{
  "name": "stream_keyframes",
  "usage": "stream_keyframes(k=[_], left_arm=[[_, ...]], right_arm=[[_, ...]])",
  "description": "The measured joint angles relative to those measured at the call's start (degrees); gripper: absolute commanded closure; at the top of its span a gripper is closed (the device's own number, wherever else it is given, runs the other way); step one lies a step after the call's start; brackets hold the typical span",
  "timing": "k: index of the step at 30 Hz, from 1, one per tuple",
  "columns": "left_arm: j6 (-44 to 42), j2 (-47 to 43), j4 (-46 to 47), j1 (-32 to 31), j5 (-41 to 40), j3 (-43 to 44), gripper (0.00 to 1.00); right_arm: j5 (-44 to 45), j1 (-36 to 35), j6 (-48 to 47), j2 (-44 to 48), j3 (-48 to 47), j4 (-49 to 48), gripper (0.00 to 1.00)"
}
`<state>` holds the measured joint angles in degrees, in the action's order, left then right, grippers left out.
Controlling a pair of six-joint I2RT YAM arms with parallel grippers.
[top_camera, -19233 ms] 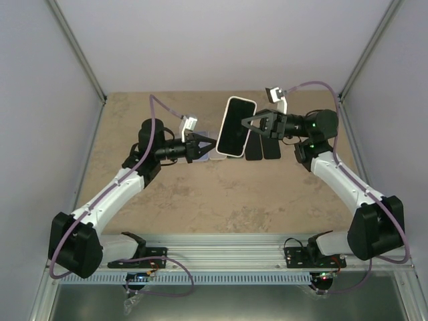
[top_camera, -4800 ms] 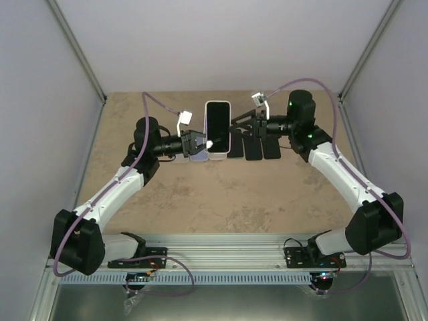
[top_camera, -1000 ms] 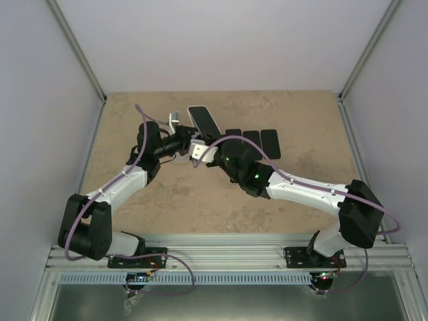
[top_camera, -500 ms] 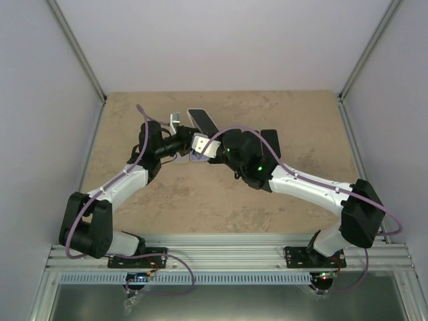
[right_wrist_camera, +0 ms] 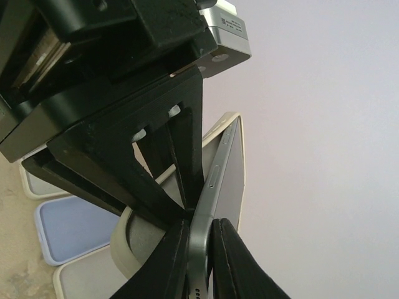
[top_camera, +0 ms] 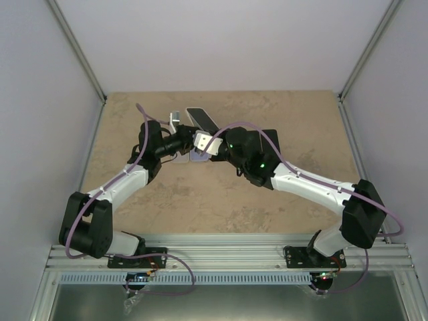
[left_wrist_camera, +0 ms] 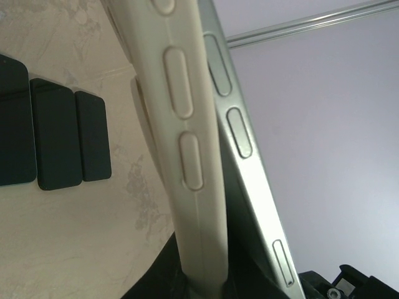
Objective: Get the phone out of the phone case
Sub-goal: Remove the phone case from the phone.
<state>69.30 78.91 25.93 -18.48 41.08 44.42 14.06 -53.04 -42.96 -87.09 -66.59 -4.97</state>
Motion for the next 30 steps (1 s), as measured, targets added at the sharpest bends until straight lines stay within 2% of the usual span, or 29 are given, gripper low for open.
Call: stream_keyframes(k=[4,14,15,18,20,24,30], left_arm=[[0.7,0.0,1.1,0.0,0.0,0.0,1.00],[0.4,0.0,4.1,0.2,-0.2,0.0,1.00],[0.4,0.0,4.1,0.3,-0.2,0.0,1.00],[0.4,0.0,4.4,0.4,-0.5,-0.2,1.00],[1.0,-0.2,4.3,0.5,-0.6,-0.5,1.00],[0.9,-0.6,3.7,0.5,-1.1,-0.7,1.00],[-0.8,-1.0,1.8,0.5,-2.0,-0.2,1.00]], right_arm=[[0.1,0.0,-2.2,0.1,1.8,-3.8,0.84],[0.1,0.0,-7.1,-0.1,4.3,-10.9,0.84],[0.2,0.0,-7.6,-0.2,4.5,-11.5,0.85],[0.7,0.0,-8.9,-1.1,4.6,-13.1,0.98],[1.5,0.2,-9.4,-1.4,4.6,-14.3,0.99],[1.3,0.3,-9.4,-1.6,4.2,-13.6,1.00],[-0.3,1.1,-4.7,-1.6,-1.8,-2.6,0.99]])
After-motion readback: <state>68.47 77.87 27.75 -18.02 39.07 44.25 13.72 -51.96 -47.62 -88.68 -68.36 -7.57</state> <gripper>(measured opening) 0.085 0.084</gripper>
